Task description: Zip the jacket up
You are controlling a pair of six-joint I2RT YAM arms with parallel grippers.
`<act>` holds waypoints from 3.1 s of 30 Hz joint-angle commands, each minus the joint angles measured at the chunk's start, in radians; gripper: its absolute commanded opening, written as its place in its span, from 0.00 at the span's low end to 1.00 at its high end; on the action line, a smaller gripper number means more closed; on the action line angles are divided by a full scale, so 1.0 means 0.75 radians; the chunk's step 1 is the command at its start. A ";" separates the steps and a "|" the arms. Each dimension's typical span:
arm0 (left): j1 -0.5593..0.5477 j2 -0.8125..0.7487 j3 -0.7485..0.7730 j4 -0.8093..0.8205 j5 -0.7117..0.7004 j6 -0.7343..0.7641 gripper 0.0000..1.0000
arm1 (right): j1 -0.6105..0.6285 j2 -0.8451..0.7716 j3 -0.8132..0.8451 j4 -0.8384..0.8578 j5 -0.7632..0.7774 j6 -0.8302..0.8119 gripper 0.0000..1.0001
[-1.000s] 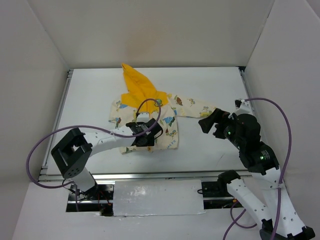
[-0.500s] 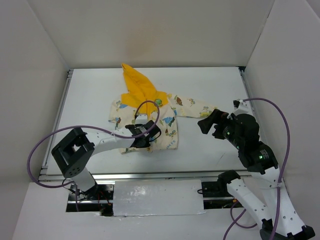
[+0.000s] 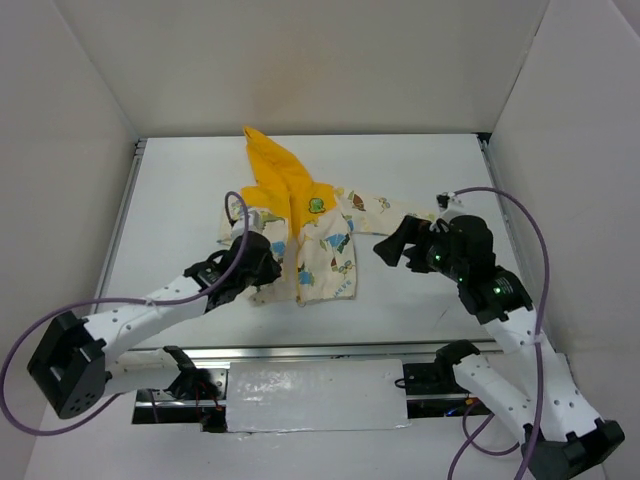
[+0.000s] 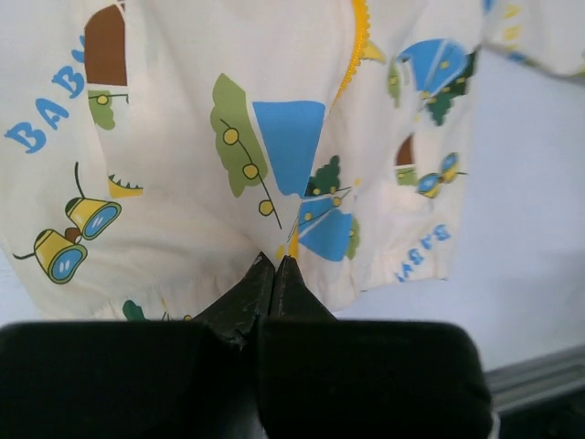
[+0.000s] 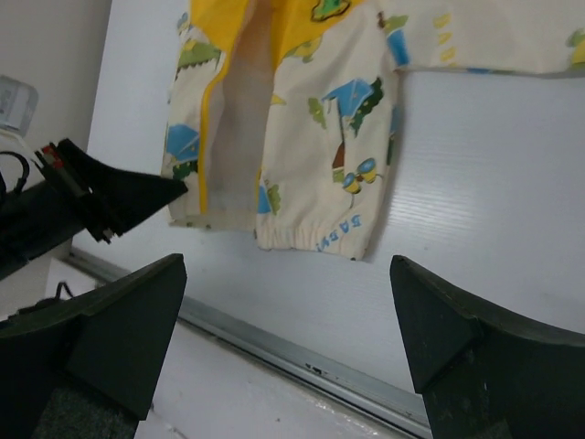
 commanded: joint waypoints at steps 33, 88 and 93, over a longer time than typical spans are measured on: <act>0.202 -0.332 -0.308 0.412 0.519 0.109 0.50 | 0.467 1.169 0.041 1.301 -0.449 0.447 0.00; 0.166 -0.189 -0.304 0.612 0.789 0.051 0.00 | 0.572 0.955 -0.043 1.076 -0.184 0.374 0.42; 0.172 -0.260 -0.329 0.643 0.795 0.070 0.00 | 0.557 0.922 -0.145 1.217 -0.375 0.321 0.34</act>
